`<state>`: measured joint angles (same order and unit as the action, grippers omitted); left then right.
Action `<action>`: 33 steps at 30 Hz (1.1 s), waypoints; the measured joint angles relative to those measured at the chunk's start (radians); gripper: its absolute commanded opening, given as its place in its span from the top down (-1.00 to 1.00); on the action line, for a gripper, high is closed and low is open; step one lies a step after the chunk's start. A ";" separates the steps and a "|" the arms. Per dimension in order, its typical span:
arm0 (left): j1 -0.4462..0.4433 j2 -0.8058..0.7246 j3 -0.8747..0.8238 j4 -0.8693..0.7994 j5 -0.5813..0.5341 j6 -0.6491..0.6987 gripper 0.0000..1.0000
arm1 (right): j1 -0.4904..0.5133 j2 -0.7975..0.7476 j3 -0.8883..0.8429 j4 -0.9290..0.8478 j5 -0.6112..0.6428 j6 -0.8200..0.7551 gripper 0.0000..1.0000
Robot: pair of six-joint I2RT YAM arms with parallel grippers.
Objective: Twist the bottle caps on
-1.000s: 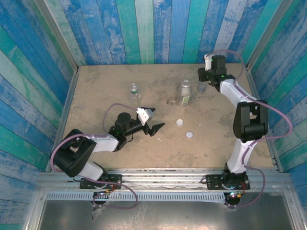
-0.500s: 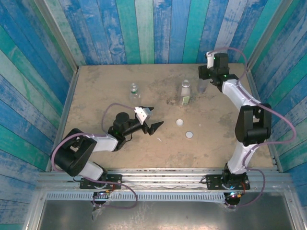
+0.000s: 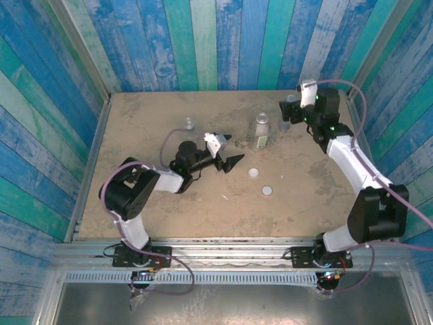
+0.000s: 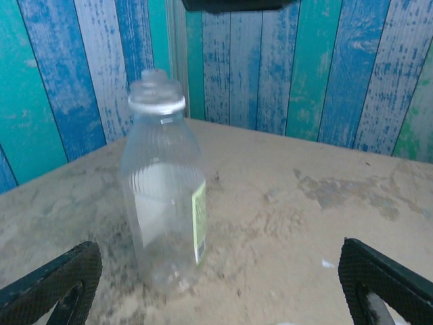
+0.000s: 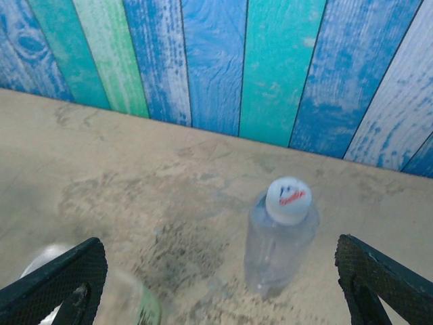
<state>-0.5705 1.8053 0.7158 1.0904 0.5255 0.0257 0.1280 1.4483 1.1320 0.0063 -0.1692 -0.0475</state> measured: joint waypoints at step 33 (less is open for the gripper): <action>0.046 0.475 0.976 -0.768 0.348 0.222 -0.99 | 0.000 -0.330 -0.267 0.005 -0.003 0.047 -0.81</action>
<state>-0.5247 2.2803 1.6917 0.3229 0.8730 0.2478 0.1276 1.1187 0.8646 0.0113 -0.1722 -0.0006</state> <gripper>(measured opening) 0.982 0.907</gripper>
